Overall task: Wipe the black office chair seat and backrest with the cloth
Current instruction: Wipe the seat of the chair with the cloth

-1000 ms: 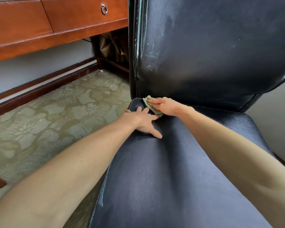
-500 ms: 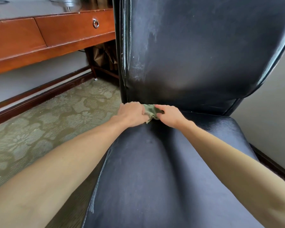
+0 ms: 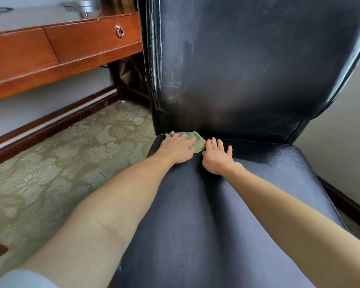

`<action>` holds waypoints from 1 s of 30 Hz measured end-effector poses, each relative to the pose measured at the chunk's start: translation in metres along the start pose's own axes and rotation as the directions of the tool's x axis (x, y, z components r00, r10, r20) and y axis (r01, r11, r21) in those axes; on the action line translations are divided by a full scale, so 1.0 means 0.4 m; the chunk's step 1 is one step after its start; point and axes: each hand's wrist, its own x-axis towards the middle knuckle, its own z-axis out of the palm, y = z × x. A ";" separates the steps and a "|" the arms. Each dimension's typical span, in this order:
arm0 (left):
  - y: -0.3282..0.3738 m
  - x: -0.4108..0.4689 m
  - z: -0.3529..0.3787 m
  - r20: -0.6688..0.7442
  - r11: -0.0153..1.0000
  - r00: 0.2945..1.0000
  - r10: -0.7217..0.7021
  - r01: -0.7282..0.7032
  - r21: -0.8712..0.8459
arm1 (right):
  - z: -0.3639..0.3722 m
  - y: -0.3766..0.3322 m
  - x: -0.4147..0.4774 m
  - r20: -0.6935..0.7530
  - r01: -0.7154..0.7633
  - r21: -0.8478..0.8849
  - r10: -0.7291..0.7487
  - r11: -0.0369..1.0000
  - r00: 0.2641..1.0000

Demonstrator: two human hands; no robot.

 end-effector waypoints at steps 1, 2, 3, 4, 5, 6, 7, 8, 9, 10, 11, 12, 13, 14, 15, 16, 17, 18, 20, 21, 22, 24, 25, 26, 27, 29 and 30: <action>0.002 -0.006 -0.002 0.010 1.000 1.000 -0.012 0.012 -0.001 | 0.000 0.003 0.001 0.004 0.004 0.002 -0.004 1.000 1.000; 0.004 -0.014 -0.004 0.018 1.000 1.000 -0.024 0.024 0.003 | 0.000 0.006 0.000 0.003 0.013 -0.001 -0.013 1.000 1.000; 0.002 -0.024 -0.007 0.025 0.999 0.999 -0.037 0.037 0.010 | 0.000 0.009 -0.002 0.000 0.023 -0.006 -0.023 1.000 1.000; -0.003 -0.037 -0.009 0.030 0.999 0.998 -0.051 0.050 0.018 | 0.000 0.011 -0.005 -0.003 0.033 -0.012 -0.033 0.999 0.999; -0.010 -0.051 -0.009 0.031 0.997 0.997 -0.066 0.066 0.027 | 0.001 0.011 -0.009 -0.007 0.039 -0.019 -0.040 0.999 0.999; -0.020 -0.067 -0.009 0.027 0.996 0.996 -0.086 0.084 0.040 | 0.000 0.010 -0.013 -0.009 0.044 -0.026 -0.045 0.999 0.999; -0.031 -0.082 -0.008 0.024 0.993 0.994 -0.105 0.104 0.056 | 0.001 0.007 -0.017 -0.009 0.045 -0.030 -0.045 0.999 0.999; -0.041 -0.096 -0.007 0.023 0.990 0.992 -0.124 0.122 0.069 | 0.000 0.001 -0.022 -0.009 0.039 -0.031 -0.040 0.999 0.999; -0.049 -0.110 -0.006 0.021 0.987 0.990 -0.141 0.139 0.074 | -0.001 -0.009 -0.026 -0.009 0.031 -0.034 -0.032 0.999 0.999; -0.057 -0.123 -0.005 0.019 0.985 0.988 -0.155 0.153 0.073 | -0.003 -0.025 -0.031 -0.008 0.024 -0.037 -0.025 0.999 1.000; -0.061 -0.135 -0.005 0.018 0.985 0.987 -0.160 0.158 0.069 | -0.004 -0.043 -0.038 -0.007 0.024 -0.038 -0.024 0.999 1.000; -0.065 -0.144 -0.004 0.016 0.986 0.988 -0.156 0.155 0.065 | -0.002 -0.063 -0.046 -0.007 0.039 -0.037 -0.039 0.999 0.999; -0.068 -0.153 -0.002 0.010 0.987 0.988 -0.151 0.150 0.064 | 0.005 -0.082 -0.053 -0.008 0.068 -0.036 -0.069 0.997 0.998; -0.072 -0.159 0.003 0.003 0.987 0.989 -0.149 0.148 0.067 | 0.014 -0.098 -0.059 -0.004 0.102 -0.039 -0.102 0.994 0.995; -0.077 -0.164 0.008 -0.003 0.986 0.989 -0.149 0.149 0.069 | 0.025 -0.110 -0.065 -0.001 0.124 -0.042 -0.124 0.991 0.992; -0.083 -0.165 0.014 -0.006 0.986 0.989 -0.150 0.150 0.070 | 0.035 -0.116 -0.069 -0.004 0.127 -0.044 -0.128 0.991 0.992; -0.088 -0.163 0.017 -0.005 0.986 0.988 -0.152 0.152 0.068 | 0.043 -0.116 -0.071 -0.016 0.124 -0.046 -0.124 0.991 0.992; -0.096 -0.157 0.020 -0.002 0.985 0.988 -0.157 0.157 0.066 | 0.049 -0.113 -0.072 -0.025 0.122 -0.049 -0.124 0.991 0.992; -0.111 -0.138 0.018 0.010 0.983 0.984 -0.178 0.177 0.054 | 0.049 -0.106 -0.071 -0.016 0.136 -0.065 -0.138 0.989 0.990; -0.118 -0.126 0.015 0.015 0.981 0.982 -0.188 0.187 0.046 | 0.045 -0.103 -0.070 0.001 0.145 -0.070 -0.145 0.987 0.989; -0.124 -0.115 0.012 0.016 0.981 0.981 -0.192 0.192 0.040 | 0.041 -0.100 -0.069 0.019 0.151 -0.071 -0.150 0.986 0.988; -0.135 -0.101 0.007 0.015 0.982 0.983 -0.185 0.185 0.030 | 0.039 -0.098 -0.065 0.041 0.160 -0.072 -0.157 0.984 0.987; -0.138 -0.099 0.005 0.013 0.984 0.984 -0.176 0.176 0.022 | 0.040 -0.097 -0.063 0.044 0.160 -0.077 -0.157 0.984 0.987; -0.141 -0.099 0.005 0.007 0.986 0.986 -0.164 0.164 0.010 | 0.041 -0.096 -0.060 0.043 0.158 -0.082 -0.155 0.984 0.987; -0.145 -0.100 0.005 -0.002 0.988 0.988 -0.154 0.154 -0.007 | 0.042 -0.096 -0.057 0.043 0.153 -0.087 -0.150 0.984 0.988; -0.152 -0.109 0.004 -0.026 0.990 0.990 -0.136 0.135 -0.036 | 0.044 -0.098 -0.052 0.048 0.139 -0.093 -0.135 0.986 0.990; -0.156 -0.114 0.002 -0.035 0.991 0.991 -0.131 0.129 -0.047 | 0.045 -0.100 -0.051 0.048 0.131 -0.096 -0.127 0.987 0.991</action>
